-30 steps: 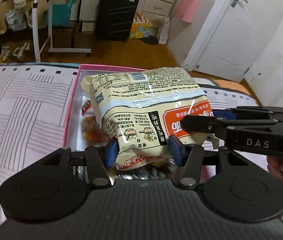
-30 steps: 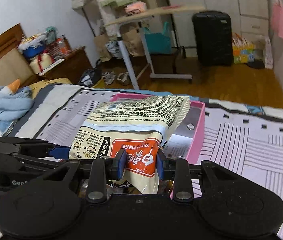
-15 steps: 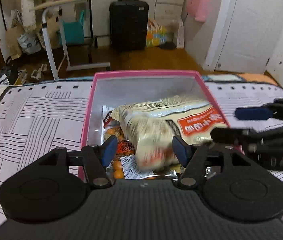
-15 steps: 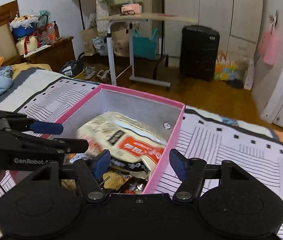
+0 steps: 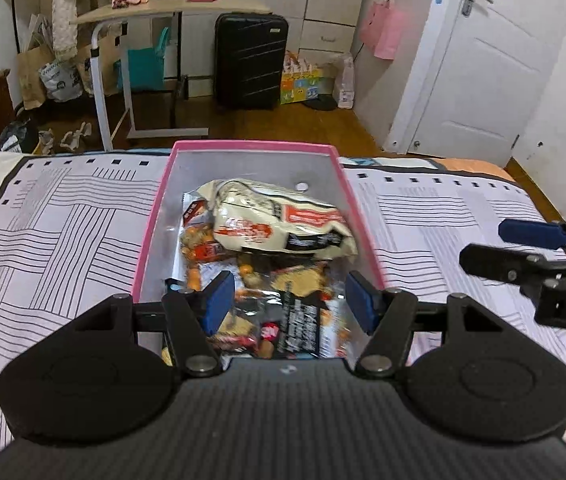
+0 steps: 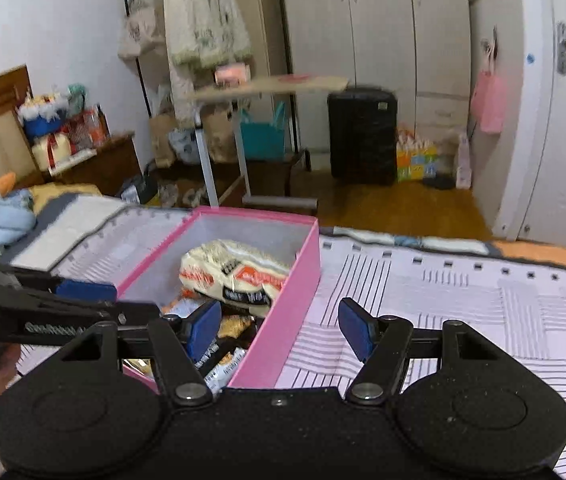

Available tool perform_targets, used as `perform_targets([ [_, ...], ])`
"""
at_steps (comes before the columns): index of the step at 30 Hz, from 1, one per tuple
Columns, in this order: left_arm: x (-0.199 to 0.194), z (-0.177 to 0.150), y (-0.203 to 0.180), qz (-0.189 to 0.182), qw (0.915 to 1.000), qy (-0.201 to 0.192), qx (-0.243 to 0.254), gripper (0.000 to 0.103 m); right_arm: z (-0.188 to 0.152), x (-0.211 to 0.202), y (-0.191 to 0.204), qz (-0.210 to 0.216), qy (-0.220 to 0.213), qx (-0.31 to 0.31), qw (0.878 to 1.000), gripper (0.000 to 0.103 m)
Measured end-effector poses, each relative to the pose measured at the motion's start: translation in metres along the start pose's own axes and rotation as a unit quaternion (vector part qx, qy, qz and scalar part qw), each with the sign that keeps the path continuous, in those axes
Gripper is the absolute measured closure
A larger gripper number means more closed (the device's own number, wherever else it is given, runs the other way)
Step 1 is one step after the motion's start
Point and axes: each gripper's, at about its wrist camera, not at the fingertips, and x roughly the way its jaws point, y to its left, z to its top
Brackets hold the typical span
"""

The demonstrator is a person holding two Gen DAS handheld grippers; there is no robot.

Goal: Organize snacks

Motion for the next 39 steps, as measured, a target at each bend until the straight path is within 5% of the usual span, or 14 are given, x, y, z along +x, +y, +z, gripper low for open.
perform_targets([
  [6, -0.042, 0.000, -0.031, -0.001, 0.9997, -0.015, 0.021, 0.040, 0.003, -0.048, 0.001, -0.002, -0.037, -0.001, 0.999, 0.033],
  [11, -0.078, -0.003, -0.057, -0.011, 0.9985, -0.039, 0.037, 0.033, -0.006, -0.068, -0.008, -0.042, -0.026, 0.016, 0.999, 0.033],
  [25, -0.111, -0.041, -0.110, 0.040, 0.9927, -0.069, 0.090, 0.014, -0.050, -0.105, -0.035, -0.113, -0.004, 0.065, 0.991, 0.029],
  [36, -0.115, -0.058, -0.122, 0.033, 0.9946, -0.066, 0.073, 0.003, -0.064, -0.114, -0.033, -0.162, 0.006, 0.069, 0.984, 0.002],
  [39, -0.116, -0.061, -0.122, 0.030, 0.9954, -0.067, 0.061, 0.000, -0.063, -0.111, -0.032, -0.182, 0.030, 0.072, 0.980, 0.001],
])
